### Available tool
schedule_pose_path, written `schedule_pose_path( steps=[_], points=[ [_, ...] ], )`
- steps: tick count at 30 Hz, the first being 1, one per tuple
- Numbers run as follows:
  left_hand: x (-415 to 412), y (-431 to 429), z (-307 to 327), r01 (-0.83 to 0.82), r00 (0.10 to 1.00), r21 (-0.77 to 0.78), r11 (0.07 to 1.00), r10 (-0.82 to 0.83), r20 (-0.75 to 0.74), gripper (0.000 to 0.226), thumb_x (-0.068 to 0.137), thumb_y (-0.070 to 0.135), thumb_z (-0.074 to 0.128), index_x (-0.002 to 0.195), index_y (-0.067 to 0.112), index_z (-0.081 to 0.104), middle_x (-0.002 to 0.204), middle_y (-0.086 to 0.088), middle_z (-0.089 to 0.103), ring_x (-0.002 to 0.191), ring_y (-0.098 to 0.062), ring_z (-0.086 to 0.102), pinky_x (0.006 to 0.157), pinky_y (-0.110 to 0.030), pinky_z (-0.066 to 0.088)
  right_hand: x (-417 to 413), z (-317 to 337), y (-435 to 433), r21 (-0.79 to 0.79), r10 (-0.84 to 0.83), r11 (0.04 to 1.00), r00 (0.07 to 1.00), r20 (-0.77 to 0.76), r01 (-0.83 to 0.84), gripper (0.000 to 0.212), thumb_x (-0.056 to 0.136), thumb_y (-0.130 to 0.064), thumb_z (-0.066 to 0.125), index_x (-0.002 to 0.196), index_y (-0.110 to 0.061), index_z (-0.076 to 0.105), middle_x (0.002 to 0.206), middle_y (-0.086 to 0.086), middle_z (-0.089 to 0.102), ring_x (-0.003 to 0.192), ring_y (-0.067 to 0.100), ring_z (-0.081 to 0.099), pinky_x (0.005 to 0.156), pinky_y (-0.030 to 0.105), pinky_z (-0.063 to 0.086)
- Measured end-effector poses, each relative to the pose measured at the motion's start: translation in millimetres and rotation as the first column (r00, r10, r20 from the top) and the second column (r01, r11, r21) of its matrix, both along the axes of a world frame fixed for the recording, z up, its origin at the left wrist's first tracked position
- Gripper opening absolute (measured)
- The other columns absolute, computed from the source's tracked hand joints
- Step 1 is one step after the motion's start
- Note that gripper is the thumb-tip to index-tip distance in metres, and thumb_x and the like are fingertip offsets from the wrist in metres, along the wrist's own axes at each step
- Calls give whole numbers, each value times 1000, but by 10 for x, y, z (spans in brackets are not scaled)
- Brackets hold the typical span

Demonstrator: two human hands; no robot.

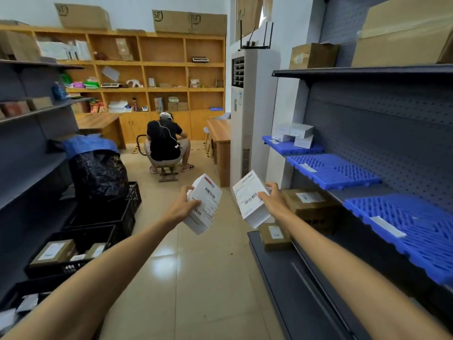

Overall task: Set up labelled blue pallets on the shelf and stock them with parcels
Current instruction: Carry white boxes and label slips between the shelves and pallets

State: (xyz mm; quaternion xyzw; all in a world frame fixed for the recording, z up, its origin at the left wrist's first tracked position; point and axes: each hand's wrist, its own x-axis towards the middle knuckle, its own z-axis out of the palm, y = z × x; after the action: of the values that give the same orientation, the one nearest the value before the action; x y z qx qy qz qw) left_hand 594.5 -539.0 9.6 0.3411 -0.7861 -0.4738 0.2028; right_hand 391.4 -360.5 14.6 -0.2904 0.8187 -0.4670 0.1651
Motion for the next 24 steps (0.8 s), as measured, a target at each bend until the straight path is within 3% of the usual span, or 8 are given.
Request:
schedule_pose_path(
  steps=[5, 7, 10, 12, 14, 18, 21, 24],
  points=[
    [-800, -1073, 230, 90, 996, -118, 989, -87, 27, 44, 88, 29, 62, 124, 26, 38, 111, -15, 62, 92, -30, 66, 83, -47, 57, -681, 260, -881, -50, -73, 996, 997, 18, 74, 43, 97, -29, 49, 134, -21, 28, 119, 6, 53, 103, 26, 58, 92, 45, 51],
    [-1153, -1384, 257, 101, 995, -110, 989, -99, 29, 43, 90, 30, 61, 126, 27, 38, 110, -11, 62, 92, -26, 65, 81, -42, 57, -920, 279, -1157, -54, -106, 993, 994, 34, 107, 43, 96, -29, 49, 132, -19, 28, 116, 6, 53, 101, 26, 58, 89, 43, 51],
    [-1724, -1705, 252, 97, 995, -50, 994, -99, -29, 39, 93, 24, 60, 127, 23, 39, 109, -11, 62, 91, -23, 64, 73, -31, 52, -1325, 246, -1517, -55, -144, 987, 986, 77, 149, 42, 98, -29, 49, 132, -19, 28, 113, 5, 53, 89, 19, 57, 70, 30, 49],
    [-2142, -1911, 200, 99, 993, -1, 995, -99, -66, 35, 95, 19, 57, 125, 21, 40, 104, -6, 60, 82, -15, 61, 63, -21, 44, -1656, 233, -1733, -67, -173, 981, 981, 88, 179, 42, 98, -27, 49, 133, -17, 29, 115, 6, 52, 87, 17, 56, 72, 30, 49],
    [-2589, -2129, 143, 111, 989, 42, 993, -106, -104, 34, 96, 16, 57, 126, 17, 40, 106, -8, 59, 82, -15, 58, 60, -21, 42, -2043, 258, -1939, -66, -205, 976, 977, 60, 209, 42, 98, -26, 49, 133, -15, 30, 114, 4, 49, 91, 20, 54, 77, 32, 47],
    [-3521, -2595, 217, 140, 977, 85, 987, -124, -173, 34, 95, 15, 59, 124, 18, 40, 104, -3, 55, 84, -15, 58, 68, -24, 47, -2999, 419, -2366, -108, -261, 958, 964, 50, 265, 38, 98, -25, 49, 130, -12, 33, 118, 11, 55, 84, 20, 54, 62, 29, 41],
    [-4270, -2986, 404, 182, 972, 75, 980, -167, -168, 41, 93, 19, 61, 129, 16, 41, 110, -7, 60, 90, -20, 62, 74, -33, 52, -3737, 622, -2631, -147, -296, 943, 954, 44, 299, 37, 93, -29, 51, 125, -18, 36, 121, 12, 59, 98, 28, 58, 78, 37, 47],
    [-5043, -3354, 607, 213, 961, 70, 975, -196, -196, 44, 91, 22, 63, 129, 17, 41, 116, -10, 62, 98, -24, 63, 89, -40, 52, -4440, 848, -2878, -180, -321, 931, 947, 2, 316, 37, 94, -28, 50, 127, -17, 38, 115, 9, 58, 98, 28, 56, 74, 34, 44]
  ],
)
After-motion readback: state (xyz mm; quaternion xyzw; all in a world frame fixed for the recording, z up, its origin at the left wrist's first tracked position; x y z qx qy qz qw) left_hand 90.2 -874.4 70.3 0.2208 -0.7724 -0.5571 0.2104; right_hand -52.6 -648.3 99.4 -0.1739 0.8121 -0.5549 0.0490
